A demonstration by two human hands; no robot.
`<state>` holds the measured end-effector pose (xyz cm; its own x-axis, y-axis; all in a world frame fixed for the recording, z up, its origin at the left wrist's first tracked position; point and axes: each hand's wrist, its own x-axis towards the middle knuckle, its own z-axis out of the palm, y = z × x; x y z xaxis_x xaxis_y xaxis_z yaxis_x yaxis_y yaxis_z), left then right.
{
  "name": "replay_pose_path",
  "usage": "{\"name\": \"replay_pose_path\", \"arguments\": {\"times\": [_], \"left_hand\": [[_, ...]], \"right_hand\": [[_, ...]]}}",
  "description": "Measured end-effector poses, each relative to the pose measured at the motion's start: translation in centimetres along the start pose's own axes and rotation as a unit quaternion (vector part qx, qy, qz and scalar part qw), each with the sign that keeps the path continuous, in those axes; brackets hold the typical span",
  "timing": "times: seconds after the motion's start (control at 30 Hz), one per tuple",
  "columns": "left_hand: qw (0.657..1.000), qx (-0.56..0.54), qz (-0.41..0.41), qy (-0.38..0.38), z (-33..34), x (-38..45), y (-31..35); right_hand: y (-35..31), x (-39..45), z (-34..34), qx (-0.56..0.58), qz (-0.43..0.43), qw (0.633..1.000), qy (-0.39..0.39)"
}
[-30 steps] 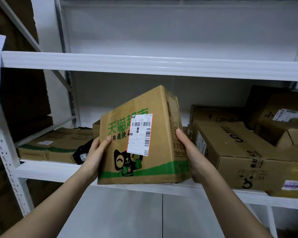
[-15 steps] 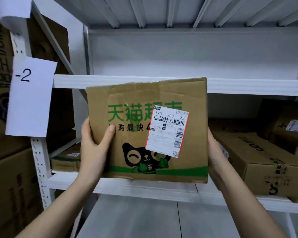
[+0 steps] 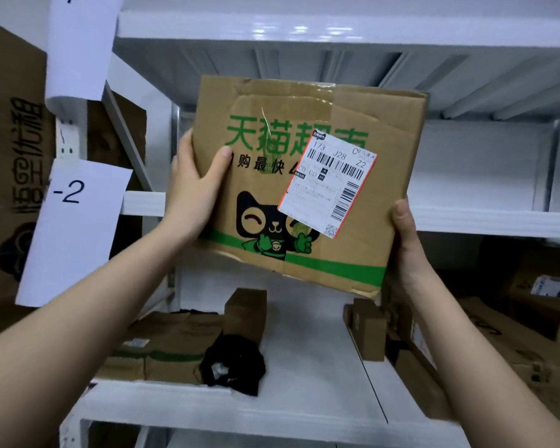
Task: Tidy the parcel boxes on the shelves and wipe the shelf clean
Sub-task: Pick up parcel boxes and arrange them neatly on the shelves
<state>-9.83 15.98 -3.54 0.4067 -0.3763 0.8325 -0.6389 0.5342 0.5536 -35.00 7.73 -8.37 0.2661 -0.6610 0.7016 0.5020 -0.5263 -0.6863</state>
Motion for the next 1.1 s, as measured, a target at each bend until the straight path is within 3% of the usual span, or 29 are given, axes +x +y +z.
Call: {"name": "replay_pose_path", "arguments": {"times": [0.13,0.3,0.4,0.57,0.8,0.93,1.1], "left_hand": [[0.999,0.037,-0.009,-0.022,2.2,3.7,-0.3],[0.991,0.105,-0.079,-0.013,6.5,6.7,0.1],[0.991,0.067,-0.109,-0.035,8.9,7.3,0.5],[0.971,-0.085,-0.193,-0.11,10.5,9.3,0.9],[0.954,-0.094,-0.219,-0.182,7.4,11.8,-0.2],[0.952,-0.066,-0.236,-0.185,4.6,13.6,-1.8],[0.963,0.006,-0.198,-0.181,1.4,17.4,-5.3]], "right_hand": [[-0.7,3.5,0.3,-0.014,-0.056,0.998,0.026],[-1.0,8.0,1.7,-0.057,-0.136,0.988,0.051],[-0.8,10.4,2.9,-0.092,-0.162,0.98,0.063],[0.0,14.3,5.0,-0.189,-0.205,0.958,0.065],[2.8,19.8,9.4,-0.21,-0.18,0.961,0.005],[5.3,22.2,12.2,-0.223,-0.149,0.963,-0.018],[9.3,24.9,16.7,-0.256,-0.137,0.956,-0.037]]}}
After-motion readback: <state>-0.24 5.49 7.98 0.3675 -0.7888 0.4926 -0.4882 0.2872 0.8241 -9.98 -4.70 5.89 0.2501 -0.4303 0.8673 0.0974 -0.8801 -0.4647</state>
